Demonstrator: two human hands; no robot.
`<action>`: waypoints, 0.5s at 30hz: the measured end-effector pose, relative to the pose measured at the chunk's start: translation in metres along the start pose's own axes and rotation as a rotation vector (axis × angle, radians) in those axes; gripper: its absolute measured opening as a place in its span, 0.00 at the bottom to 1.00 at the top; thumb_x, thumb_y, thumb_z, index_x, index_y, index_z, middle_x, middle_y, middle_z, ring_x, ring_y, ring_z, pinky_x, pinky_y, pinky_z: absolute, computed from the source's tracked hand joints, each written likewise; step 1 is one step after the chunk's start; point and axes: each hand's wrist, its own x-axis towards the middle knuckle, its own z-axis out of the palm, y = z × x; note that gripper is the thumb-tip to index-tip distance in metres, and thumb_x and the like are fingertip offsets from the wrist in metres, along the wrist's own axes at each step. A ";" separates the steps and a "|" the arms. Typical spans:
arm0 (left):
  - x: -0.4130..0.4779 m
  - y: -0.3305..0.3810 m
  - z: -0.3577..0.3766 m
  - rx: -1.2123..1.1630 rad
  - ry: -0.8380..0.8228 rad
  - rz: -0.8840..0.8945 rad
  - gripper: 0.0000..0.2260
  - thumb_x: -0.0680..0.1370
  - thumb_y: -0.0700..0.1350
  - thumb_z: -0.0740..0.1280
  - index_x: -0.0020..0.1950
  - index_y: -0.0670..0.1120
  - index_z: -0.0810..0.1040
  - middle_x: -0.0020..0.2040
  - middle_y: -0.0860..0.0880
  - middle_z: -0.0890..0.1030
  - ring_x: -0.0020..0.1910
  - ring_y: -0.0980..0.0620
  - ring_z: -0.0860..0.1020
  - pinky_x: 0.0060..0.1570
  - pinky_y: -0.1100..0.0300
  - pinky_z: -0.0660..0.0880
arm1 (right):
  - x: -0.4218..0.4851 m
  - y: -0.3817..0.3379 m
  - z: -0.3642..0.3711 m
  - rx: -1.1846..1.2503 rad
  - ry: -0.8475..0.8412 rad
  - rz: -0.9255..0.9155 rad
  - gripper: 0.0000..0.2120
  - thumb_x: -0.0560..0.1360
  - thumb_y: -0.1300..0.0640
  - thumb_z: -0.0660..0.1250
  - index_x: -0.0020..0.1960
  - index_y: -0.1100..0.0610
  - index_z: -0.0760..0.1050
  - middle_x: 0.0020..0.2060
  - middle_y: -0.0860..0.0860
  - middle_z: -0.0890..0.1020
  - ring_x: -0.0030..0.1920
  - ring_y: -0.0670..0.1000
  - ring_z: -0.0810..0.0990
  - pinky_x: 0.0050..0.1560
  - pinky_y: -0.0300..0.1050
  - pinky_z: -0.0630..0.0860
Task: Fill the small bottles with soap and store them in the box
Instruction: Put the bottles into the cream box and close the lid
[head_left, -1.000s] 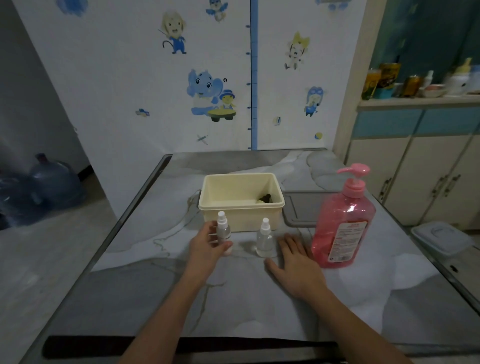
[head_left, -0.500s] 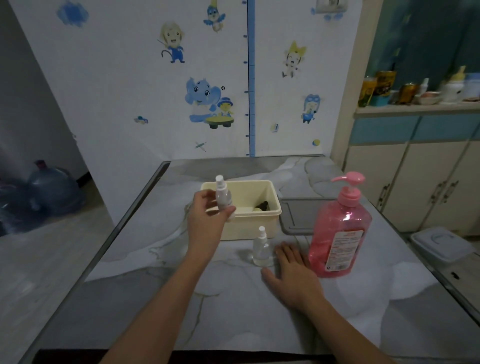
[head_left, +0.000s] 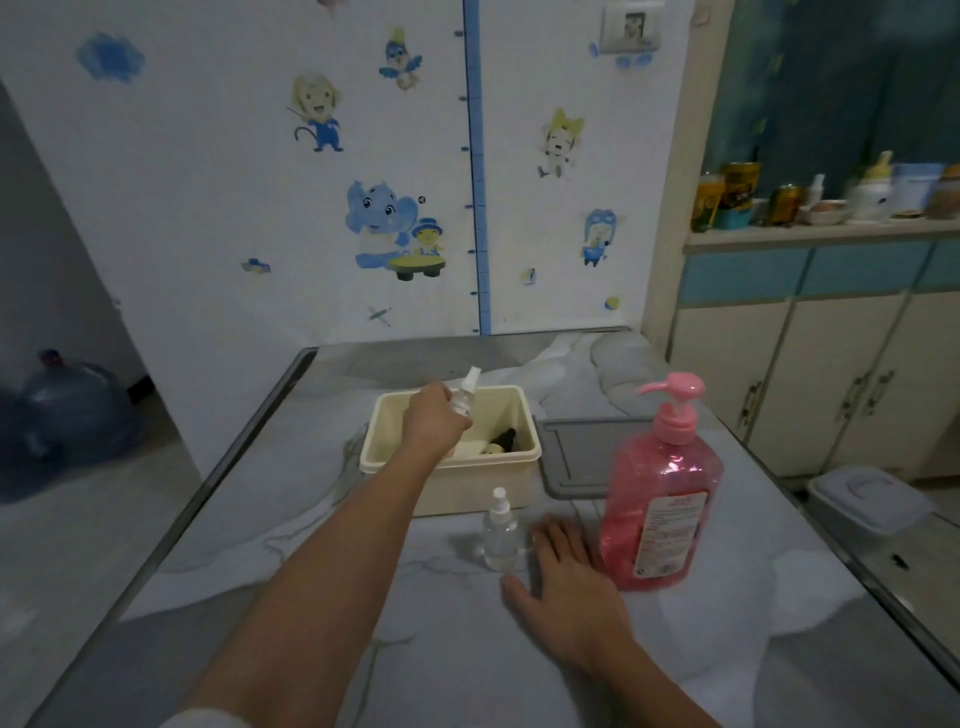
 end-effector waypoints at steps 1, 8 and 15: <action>0.004 0.000 0.004 0.066 -0.042 -0.009 0.19 0.69 0.44 0.75 0.58 0.43 0.75 0.55 0.43 0.80 0.52 0.43 0.79 0.46 0.55 0.73 | 0.000 0.000 0.000 0.003 0.004 -0.001 0.41 0.71 0.28 0.45 0.78 0.50 0.53 0.78 0.48 0.54 0.78 0.50 0.46 0.75 0.49 0.52; 0.016 0.001 0.027 0.362 -0.249 -0.058 0.17 0.76 0.50 0.69 0.57 0.40 0.72 0.59 0.40 0.77 0.57 0.41 0.76 0.46 0.56 0.69 | -0.001 0.000 0.002 0.003 0.038 -0.008 0.41 0.72 0.28 0.44 0.78 0.50 0.53 0.78 0.49 0.55 0.77 0.51 0.50 0.74 0.50 0.53; 0.027 0.002 0.032 0.467 -0.376 -0.066 0.13 0.75 0.48 0.70 0.53 0.40 0.73 0.57 0.41 0.78 0.52 0.43 0.77 0.44 0.56 0.70 | 0.001 0.002 0.006 -0.007 0.042 0.001 0.40 0.72 0.28 0.45 0.77 0.50 0.55 0.77 0.49 0.55 0.77 0.52 0.51 0.74 0.49 0.54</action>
